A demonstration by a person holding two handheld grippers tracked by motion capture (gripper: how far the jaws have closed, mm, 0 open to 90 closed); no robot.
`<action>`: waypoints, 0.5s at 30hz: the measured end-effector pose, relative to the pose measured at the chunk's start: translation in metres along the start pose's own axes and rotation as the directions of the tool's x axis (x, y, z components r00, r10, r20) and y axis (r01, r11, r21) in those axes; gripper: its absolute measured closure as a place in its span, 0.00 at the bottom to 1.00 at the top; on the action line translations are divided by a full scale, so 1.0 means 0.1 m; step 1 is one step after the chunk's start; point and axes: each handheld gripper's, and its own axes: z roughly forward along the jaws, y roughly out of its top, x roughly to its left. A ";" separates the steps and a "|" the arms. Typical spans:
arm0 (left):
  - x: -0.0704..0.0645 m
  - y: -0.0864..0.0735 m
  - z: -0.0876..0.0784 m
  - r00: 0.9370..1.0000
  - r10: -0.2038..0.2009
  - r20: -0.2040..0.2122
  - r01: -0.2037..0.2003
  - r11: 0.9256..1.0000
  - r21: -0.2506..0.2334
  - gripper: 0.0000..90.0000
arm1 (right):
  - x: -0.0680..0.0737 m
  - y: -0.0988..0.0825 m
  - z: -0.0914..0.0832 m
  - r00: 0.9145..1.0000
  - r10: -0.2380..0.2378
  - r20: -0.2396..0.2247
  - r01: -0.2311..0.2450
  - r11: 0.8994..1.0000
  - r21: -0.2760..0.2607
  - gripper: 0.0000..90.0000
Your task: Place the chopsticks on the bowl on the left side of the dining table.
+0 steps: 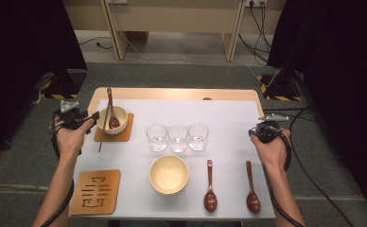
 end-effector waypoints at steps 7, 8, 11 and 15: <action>-0.05 -0.12 -0.19 1.000 -0.001 0.008 0.002 0.999 -0.041 0.53 | -0.14 -0.16 -0.04 0.999 0.053 0.011 -0.054 0.960 0.275 0.81; -0.04 -0.13 -0.20 1.000 -0.003 0.007 0.004 0.999 -0.040 0.53 | -0.14 -0.16 -0.04 0.999 0.053 0.011 -0.054 0.960 0.275 0.81; -0.02 -0.16 -0.22 1.000 -0.015 0.006 0.016 0.999 -0.045 0.53 | -0.18 -0.21 -0.06 0.997 0.073 0.016 -0.074 0.936 0.345 0.82; 0.01 -0.22 -0.23 0.999 -0.034 0.004 0.034 0.999 -0.042 0.52 | -0.22 -0.28 -0.08 0.996 0.085 0.019 -0.085 0.910 0.405 0.83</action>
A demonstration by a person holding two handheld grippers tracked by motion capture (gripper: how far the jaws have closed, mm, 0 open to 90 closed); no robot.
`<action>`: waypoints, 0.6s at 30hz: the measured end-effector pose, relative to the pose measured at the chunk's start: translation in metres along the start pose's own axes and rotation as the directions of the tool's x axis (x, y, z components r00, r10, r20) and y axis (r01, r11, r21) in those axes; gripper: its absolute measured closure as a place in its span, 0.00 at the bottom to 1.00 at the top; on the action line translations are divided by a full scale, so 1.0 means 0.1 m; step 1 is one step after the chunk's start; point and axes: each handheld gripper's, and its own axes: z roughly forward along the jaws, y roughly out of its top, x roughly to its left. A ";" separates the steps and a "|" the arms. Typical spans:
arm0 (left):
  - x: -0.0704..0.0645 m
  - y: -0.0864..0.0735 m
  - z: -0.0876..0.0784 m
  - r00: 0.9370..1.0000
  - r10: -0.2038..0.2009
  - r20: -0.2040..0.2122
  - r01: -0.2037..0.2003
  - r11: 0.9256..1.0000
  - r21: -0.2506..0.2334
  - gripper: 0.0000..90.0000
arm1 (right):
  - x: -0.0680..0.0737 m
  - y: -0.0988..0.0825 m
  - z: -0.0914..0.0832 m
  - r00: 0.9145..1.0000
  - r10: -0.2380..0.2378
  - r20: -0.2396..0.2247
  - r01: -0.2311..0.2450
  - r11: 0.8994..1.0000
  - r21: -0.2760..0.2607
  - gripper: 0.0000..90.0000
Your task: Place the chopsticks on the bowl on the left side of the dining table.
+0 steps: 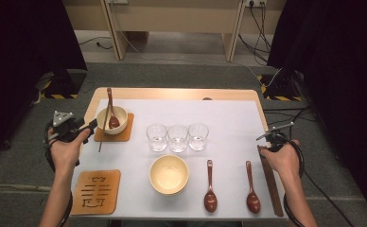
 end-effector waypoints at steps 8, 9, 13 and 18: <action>0.02 0.00 -0.02 1.000 -0.005 0.004 0.005 1.000 0.000 0.49 | -0.03 -0.09 0.09 1.000 0.018 -0.016 -0.016 0.995 0.094 0.84; 0.02 -0.01 -0.02 1.000 -0.008 0.007 0.008 1.000 -0.001 0.49 | -0.03 -0.09 0.10 1.000 0.018 -0.020 -0.016 0.995 0.098 0.84; 0.02 -0.01 -0.04 1.000 -0.008 0.008 0.008 1.000 -0.004 0.49 | -0.02 -0.10 0.15 0.999 0.023 -0.025 -0.019 0.990 0.139 0.84; 0.01 -0.02 -0.05 1.000 -0.006 0.011 0.006 1.000 -0.002 0.48 | -0.01 -0.09 0.18 0.999 0.034 -0.012 -0.031 0.987 0.155 0.85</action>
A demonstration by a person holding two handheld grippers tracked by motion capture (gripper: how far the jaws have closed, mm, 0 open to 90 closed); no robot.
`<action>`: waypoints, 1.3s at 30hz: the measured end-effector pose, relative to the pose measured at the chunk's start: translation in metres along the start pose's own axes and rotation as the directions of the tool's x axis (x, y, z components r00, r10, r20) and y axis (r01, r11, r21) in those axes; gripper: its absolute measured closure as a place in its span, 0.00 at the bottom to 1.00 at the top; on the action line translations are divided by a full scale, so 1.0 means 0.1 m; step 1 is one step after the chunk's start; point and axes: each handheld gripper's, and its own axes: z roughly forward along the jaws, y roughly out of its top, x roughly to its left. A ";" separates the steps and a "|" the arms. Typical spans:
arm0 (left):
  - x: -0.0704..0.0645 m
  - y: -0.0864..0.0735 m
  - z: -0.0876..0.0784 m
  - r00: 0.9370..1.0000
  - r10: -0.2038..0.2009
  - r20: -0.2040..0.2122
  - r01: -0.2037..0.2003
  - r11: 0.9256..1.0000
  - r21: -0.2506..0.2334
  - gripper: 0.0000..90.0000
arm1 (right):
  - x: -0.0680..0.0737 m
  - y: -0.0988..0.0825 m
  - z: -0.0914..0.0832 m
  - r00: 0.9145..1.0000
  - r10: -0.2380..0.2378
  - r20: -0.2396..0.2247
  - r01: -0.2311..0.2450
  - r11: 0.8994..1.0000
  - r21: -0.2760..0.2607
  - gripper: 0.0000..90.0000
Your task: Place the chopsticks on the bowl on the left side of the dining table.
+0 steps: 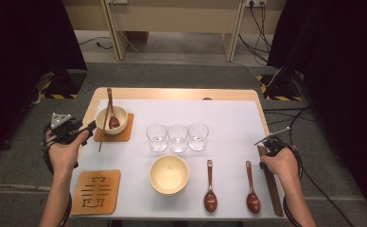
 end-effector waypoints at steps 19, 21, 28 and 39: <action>-0.02 -0.03 0.04 1.000 -0.007 0.010 0.007 1.000 0.011 0.48 | 0.09 -0.01 0.02 1.000 -0.002 0.002 0.002 0.997 0.080 0.88; -0.02 -0.04 0.04 1.000 -0.008 0.010 0.008 1.000 0.013 0.48 | 0.09 -0.02 0.03 1.000 0.000 0.003 0.000 0.996 0.092 0.88; -0.03 -0.03 0.03 1.000 -0.007 0.012 0.007 1.000 0.011 0.48 | 0.10 -0.05 0.03 1.000 -0.004 0.009 0.002 0.991 0.132 0.88; -0.03 -0.03 0.03 1.000 -0.002 0.010 0.002 1.000 0.005 0.49 | 0.13 -0.04 0.05 0.999 0.021 0.045 -0.028 0.985 0.172 0.94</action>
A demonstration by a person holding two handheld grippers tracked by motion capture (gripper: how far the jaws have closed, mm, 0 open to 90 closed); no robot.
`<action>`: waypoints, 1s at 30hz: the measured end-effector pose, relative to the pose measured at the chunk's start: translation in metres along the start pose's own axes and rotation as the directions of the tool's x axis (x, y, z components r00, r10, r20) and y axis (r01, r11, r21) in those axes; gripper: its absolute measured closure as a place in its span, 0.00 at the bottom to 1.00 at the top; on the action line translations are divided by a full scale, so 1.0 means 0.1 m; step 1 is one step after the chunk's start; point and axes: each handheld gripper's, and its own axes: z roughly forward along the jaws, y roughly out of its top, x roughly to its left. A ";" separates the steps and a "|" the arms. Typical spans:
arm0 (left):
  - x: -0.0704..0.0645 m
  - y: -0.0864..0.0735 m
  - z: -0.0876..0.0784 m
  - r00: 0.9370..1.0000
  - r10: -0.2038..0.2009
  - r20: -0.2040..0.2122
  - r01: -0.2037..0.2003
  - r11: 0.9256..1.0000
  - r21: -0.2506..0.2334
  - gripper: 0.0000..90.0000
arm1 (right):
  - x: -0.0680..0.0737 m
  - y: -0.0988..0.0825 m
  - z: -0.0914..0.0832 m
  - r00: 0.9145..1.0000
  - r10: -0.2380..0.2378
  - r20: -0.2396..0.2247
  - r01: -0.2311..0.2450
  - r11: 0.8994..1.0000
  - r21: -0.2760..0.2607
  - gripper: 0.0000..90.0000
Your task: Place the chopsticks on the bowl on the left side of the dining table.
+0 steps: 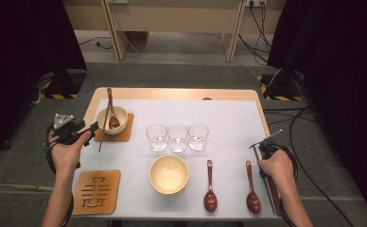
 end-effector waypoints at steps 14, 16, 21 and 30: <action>0.00 -0.02 -0.04 1.000 -0.002 -0.010 0.002 1.000 -0.004 0.49 | -0.04 0.01 -0.17 0.998 0.012 -0.062 -0.018 0.995 -0.095 0.94; 0.01 -0.03 -0.04 1.000 -0.001 -0.010 0.001 1.000 -0.002 0.49 | -0.04 0.02 -0.19 0.998 0.011 -0.063 -0.018 0.994 -0.112 0.94; 0.01 -0.04 -0.06 1.000 0.000 -0.013 0.000 1.000 -0.007 0.49 | -0.03 0.03 -0.24 0.998 -0.005 -0.059 -0.004 0.989 -0.150 0.94; 0.01 -0.04 -0.07 1.000 0.002 -0.017 -0.002 1.000 -0.015 0.49 | 0.00 0.06 -0.39 0.999 -0.017 -0.047 0.004 0.965 -0.262 0.94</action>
